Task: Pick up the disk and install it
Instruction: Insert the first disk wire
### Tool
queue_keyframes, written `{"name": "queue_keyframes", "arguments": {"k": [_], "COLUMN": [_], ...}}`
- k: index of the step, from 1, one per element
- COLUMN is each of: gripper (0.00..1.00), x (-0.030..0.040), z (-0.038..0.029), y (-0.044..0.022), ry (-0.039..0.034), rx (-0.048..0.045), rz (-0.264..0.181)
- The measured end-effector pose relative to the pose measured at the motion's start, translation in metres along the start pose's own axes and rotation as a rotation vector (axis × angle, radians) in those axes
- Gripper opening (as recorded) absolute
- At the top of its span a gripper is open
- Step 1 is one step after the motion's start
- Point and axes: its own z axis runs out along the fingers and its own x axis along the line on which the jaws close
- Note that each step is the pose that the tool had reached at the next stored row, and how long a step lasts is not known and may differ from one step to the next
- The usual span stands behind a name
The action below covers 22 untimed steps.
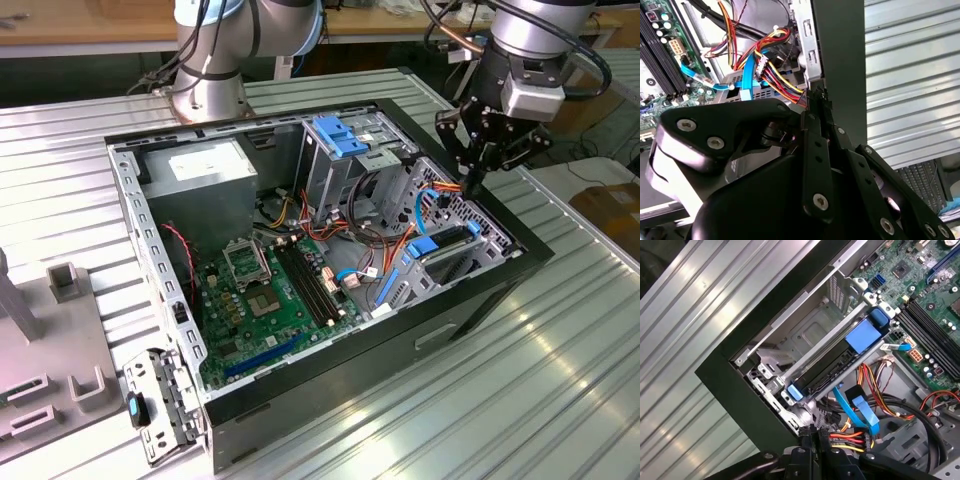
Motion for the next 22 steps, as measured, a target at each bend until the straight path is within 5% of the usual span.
{"name": "queue_keyframes", "arguments": {"k": [6, 9, 16, 22], "gripper": [0.16, 0.16, 0.16, 0.16], "x": [0.0014, 0.0012, 0.0008, 0.0008], "z": [0.0013, 0.0028, 0.0052, 0.0056], "y": [-0.0016, -0.0016, -0.0015, -0.0014], "ry": [0.0073, 0.0113, 0.0184, 0.0187], "rx": [-0.0187, -0.0343, -0.0579, -0.0594], "rz": [0.081, 0.166, 0.290, 0.298]}}
